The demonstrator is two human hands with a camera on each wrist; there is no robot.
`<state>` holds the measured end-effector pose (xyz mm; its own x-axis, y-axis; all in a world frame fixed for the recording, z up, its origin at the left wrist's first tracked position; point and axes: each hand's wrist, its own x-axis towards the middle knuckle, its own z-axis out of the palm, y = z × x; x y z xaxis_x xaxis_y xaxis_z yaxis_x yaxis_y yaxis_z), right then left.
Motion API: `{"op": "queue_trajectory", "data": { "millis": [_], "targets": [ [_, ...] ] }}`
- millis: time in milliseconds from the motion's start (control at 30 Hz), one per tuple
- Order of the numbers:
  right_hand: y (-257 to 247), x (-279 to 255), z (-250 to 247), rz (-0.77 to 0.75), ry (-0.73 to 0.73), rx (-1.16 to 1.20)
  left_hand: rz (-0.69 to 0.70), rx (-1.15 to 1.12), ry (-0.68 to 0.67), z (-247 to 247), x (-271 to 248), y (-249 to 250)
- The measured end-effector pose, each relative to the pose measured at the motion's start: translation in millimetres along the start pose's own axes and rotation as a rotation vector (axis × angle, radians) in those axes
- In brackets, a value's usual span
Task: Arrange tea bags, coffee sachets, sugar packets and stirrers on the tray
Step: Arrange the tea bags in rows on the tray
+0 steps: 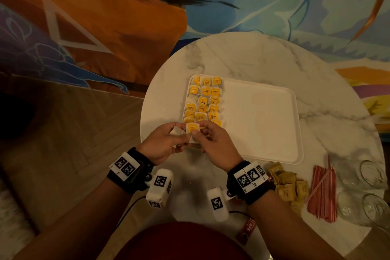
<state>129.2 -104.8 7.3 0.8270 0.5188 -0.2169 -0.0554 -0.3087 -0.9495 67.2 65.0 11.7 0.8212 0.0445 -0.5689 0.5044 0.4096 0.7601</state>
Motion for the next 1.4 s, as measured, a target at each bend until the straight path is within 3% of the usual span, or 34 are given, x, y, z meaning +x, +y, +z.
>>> {"op": "queue_trajectory", "data": {
  "millis": [133,233,467,700,833,967,1033,1233,1400],
  "targets": [
    [0.4,3.7,-2.3,-0.012,0.08,0.005,0.035,0.046,0.021,0.8,0.2,-0.1],
    [6.9,12.6,-5.2,0.02,0.206,-0.07,0.041,-0.108,0.114,-3.5,3.5,1.6],
    [10.5,21.4,7.8,0.04,0.104,-0.313,-0.02,-0.395,0.141,-27.4,6.4,7.0],
    [2.9,27.7,19.5,0.03,0.055,-0.736,-0.011,-0.331,0.129,-28.6,1.3,4.1],
    [-5.3,23.9,15.8,-0.06,0.071,-0.632,-0.023,-0.354,0.14,-26.8,1.3,1.8],
    [-13.4,10.3,12.7,-0.304,-0.077,-0.44,-0.018,-0.409,0.109,-19.9,0.4,2.6],
    [-15.6,5.0,14.0,-0.352,-0.138,-0.438,-0.016,-0.372,0.1,-15.0,-0.2,4.3],
    [-15.6,7.5,12.1,-0.347,0.027,-0.364,-0.041,-0.226,-0.049,3.6,-4.7,9.4],
    [-14.5,11.1,-1.3,-0.18,0.145,-0.11,-0.054,-0.146,0.004,5.7,-5.3,12.7]
  ]
}}
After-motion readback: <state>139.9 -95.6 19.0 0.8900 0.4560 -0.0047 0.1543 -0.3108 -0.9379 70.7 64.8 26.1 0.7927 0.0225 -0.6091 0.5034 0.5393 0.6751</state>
